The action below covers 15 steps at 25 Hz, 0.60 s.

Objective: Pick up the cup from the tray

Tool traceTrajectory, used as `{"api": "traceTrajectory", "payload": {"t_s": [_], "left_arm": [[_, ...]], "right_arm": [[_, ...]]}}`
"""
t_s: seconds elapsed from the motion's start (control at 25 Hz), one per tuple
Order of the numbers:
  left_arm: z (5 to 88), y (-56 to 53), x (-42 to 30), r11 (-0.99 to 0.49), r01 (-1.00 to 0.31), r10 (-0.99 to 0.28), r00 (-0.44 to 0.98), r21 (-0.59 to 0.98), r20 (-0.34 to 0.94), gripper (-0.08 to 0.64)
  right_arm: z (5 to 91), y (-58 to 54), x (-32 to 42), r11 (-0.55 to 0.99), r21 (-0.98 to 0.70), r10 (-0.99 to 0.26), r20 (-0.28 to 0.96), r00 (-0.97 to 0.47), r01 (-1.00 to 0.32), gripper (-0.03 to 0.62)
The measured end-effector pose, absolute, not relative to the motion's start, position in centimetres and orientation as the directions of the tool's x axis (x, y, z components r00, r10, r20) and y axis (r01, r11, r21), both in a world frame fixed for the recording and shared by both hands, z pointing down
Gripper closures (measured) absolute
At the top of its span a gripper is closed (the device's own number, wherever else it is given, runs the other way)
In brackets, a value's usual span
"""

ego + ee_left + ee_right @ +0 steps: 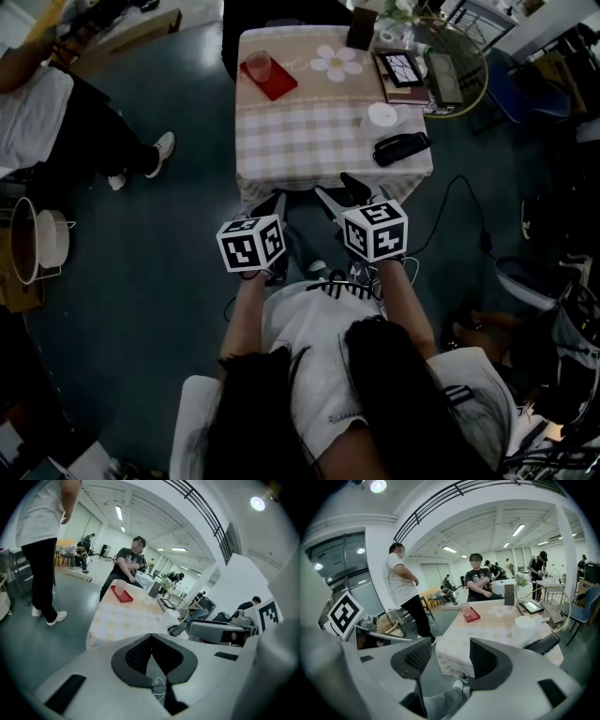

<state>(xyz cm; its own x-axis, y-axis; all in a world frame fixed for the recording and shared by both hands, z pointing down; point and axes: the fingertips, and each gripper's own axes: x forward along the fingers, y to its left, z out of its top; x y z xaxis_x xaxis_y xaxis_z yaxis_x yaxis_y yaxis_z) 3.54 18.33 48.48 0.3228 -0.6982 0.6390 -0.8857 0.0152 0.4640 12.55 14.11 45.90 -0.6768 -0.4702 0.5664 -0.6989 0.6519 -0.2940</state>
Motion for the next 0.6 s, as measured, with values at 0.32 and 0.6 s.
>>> {"api": "traceTrajectory", "payload": {"t_s": [0.32, 0.6], "left_arm": [[47.7, 10.0, -2.5, 0.013, -0.884, -0.713, 0.319, 0.467, 0.624, 0.557], [46.8, 4.0, -7.1, -0.013, -0.892, -0.715, 0.324, 0.451, 0.619, 0.557]], "right_arm": [[45.4, 6.5, 7.8, 0.645, -0.271, -0.483, 0.58, -0.656, -0.715, 0.339], [44.4, 0.9, 3.3, 0.661, -0.246, -0.491, 0.573, -0.656, -0.709, 0.287]]}}
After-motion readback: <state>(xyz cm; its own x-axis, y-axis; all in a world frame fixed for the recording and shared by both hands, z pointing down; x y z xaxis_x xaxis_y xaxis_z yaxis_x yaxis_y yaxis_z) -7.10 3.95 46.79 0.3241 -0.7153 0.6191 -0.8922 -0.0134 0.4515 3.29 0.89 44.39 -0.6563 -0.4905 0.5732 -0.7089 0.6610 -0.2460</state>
